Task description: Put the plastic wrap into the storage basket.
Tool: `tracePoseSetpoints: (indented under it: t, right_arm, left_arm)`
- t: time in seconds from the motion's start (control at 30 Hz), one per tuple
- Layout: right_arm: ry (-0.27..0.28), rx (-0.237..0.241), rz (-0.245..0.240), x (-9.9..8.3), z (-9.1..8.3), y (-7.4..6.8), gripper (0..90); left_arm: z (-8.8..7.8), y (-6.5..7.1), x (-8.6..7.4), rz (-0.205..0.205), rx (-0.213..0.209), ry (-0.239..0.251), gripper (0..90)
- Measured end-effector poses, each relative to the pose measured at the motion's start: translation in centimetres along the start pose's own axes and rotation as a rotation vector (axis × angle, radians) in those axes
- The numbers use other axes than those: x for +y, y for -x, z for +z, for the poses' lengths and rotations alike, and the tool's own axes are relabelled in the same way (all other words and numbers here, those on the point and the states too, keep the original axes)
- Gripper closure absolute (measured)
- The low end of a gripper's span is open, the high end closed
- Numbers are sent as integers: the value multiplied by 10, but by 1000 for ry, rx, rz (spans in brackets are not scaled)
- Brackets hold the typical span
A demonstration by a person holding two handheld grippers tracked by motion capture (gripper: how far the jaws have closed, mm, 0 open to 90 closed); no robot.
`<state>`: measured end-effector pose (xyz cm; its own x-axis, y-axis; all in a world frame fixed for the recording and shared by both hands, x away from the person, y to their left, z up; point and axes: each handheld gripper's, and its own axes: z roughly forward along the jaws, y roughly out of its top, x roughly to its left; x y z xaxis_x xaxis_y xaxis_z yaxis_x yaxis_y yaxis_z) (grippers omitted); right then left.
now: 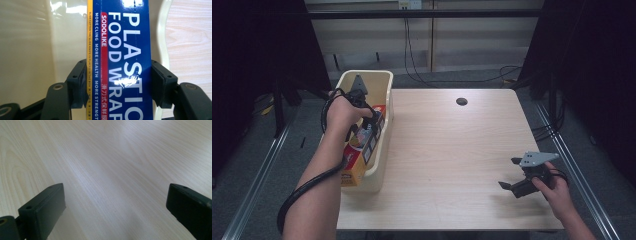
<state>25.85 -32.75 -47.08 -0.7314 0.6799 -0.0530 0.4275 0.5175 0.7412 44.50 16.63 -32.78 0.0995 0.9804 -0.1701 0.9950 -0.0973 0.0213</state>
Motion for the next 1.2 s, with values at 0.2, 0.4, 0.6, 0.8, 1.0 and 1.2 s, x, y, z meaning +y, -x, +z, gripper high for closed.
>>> tracePoseSetpoints:
  t: [0.2, 0.4, 0.6, 0.8, 1.0, 1.2]
  right_arm:
    - [-4, 7, -4, 0, 0, 0, 20]
    - [-3, 2, -6, 0, 0, 0, 20]
    - [-2, -2, -5, 0, 0, -1, 20]
    - [0, 1, -6, 0, 0, -1, 20]
    - [-3, 4, -4, 0, 1, -2, 20]
    - [-3, 7, -6, 0, 1, -2, 20]
  left_arm:
    - [2, -1, 2, -1, -2, 0, 401]
    - [5, -2, 2, 0, -9, 1, 401]
    - [10, -2, 3, -13, -11, 0, 401]
    - [14, -3, 3, -11, -11, -8, 400]
    - [16, -4, 2, -24, -17, -3, 400]
    - [20, -5, 2, -32, -18, -2, 398]
